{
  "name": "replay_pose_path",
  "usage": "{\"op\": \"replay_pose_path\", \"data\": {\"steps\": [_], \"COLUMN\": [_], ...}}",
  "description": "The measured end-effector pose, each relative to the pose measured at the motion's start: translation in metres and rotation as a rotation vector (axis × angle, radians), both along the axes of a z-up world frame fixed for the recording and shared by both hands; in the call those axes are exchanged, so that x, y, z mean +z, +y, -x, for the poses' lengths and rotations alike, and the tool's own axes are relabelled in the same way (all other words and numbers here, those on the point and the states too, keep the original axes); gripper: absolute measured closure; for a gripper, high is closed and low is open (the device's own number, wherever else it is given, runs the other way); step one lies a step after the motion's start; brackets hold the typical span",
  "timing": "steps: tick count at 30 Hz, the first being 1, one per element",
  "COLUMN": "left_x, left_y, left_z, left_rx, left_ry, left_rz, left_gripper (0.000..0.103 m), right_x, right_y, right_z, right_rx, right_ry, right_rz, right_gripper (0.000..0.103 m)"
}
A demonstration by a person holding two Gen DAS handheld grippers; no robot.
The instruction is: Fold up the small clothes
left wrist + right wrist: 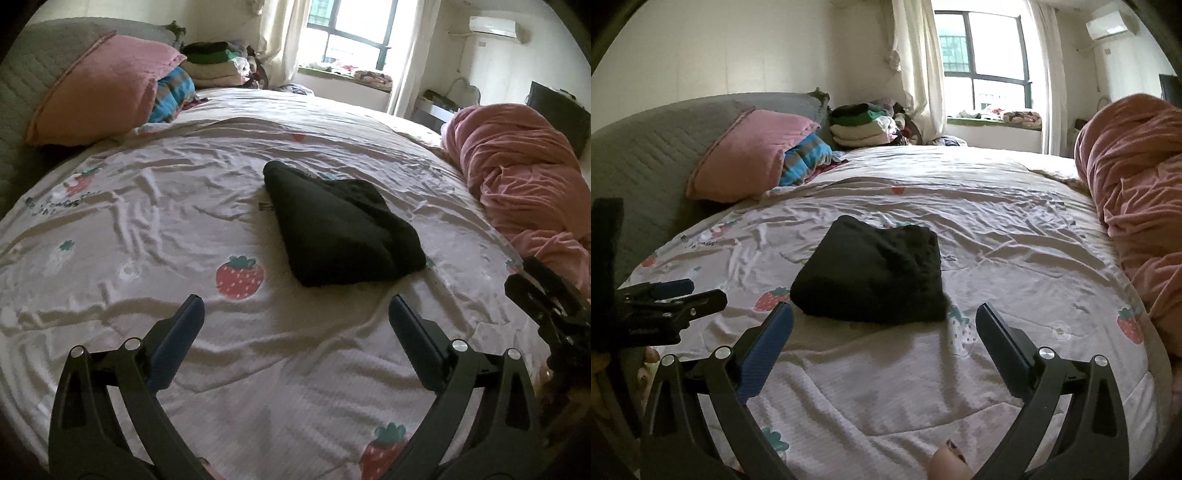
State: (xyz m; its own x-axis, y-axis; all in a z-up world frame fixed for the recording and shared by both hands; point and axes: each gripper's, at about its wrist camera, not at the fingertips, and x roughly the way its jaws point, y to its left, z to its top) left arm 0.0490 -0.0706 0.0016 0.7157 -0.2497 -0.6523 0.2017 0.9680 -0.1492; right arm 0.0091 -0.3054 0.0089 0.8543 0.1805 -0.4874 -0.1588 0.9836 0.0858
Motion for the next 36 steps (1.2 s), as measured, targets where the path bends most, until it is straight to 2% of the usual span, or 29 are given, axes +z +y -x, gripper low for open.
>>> {"op": "replay_pose_path", "data": {"steps": [9,15,19,28,36], "left_x": [-0.016,-0.036,-0.043,-0.054,-0.055], "left_y": [0.011,0.015,0.016,0.014,0.014], "left_z": [0.024,0.026,0.026,0.024,0.022], "left_rx": [0.005,0.014,0.017,0.023,0.037], "left_ry": [-0.007,0.03,0.027,0.045,0.051], "left_rz": [-0.022,-0.033,-0.029,-0.046,-0.059], "left_gripper": [0.01,0.01,0.01,0.01,0.01], "right_x": [-0.01,-0.047,-0.066,-0.085,-0.085], "right_y": [0.012,0.006,0.001,0.004,0.009], "right_z": [0.015,0.011,0.013,0.013,0.014], "right_rx": [-0.021,-0.105,-0.154,-0.139,-0.125], "right_ry": [-0.004,0.103,0.108,0.151,0.151], "right_rz": [0.028,0.004,0.024,0.028,0.038], "right_gripper": [0.005,0.005,0.005,0.005,0.005]}}
